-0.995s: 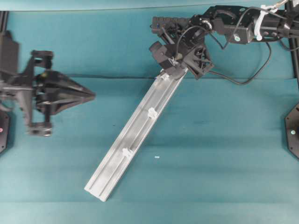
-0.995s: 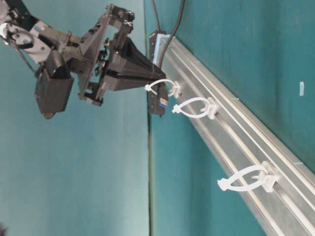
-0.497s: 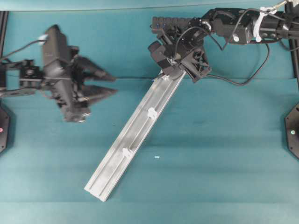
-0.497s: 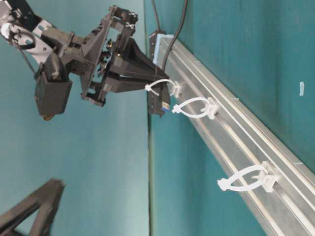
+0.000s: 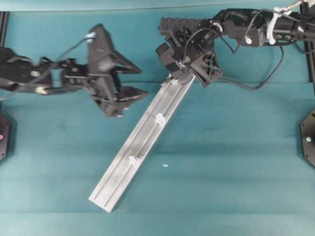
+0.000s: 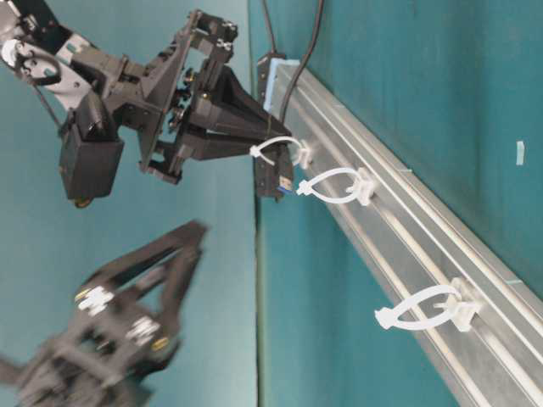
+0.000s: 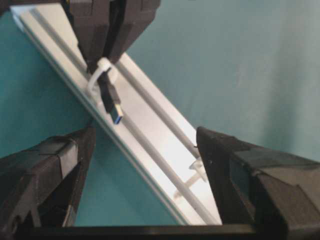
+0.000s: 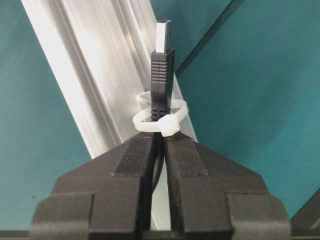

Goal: Pass the USB cable through three rings with both arms.
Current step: 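Bring the left gripper in and grasp the plug beyond the first loop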

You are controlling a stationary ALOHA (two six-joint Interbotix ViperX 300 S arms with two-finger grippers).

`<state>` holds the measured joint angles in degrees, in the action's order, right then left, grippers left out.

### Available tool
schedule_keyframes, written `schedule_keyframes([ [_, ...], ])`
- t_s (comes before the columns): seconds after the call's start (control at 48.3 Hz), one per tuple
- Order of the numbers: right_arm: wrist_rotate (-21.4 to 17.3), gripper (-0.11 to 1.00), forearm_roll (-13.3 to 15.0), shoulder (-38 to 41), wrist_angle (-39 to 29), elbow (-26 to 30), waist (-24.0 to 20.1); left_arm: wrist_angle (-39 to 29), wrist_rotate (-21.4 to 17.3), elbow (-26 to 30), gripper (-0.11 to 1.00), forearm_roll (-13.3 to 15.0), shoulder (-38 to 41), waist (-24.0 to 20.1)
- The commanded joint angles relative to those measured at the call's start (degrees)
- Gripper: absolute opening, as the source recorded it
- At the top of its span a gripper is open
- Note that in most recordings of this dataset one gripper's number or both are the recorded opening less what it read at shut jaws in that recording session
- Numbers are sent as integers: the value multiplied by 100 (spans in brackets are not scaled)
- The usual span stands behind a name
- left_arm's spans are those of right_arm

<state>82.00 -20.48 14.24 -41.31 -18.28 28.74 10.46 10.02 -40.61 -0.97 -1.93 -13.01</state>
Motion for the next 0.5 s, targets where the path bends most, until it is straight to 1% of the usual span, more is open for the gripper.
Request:
schedule_keyframes([
  [0.0,26,7,-26,-9,0,26,-62,97,62,132,88,-18,650,-9],
  [0.124,18,7,-26,0,-9,18,-70,132,79,264,88,-18,1020,-9],
  [0.29,18,7,-26,0,-18,18,-79,483,18,563,88,-18,1134,-9],
  [0.477,9,7,-26,-9,-26,18,-79,571,18,677,88,-18,1274,-70],
])
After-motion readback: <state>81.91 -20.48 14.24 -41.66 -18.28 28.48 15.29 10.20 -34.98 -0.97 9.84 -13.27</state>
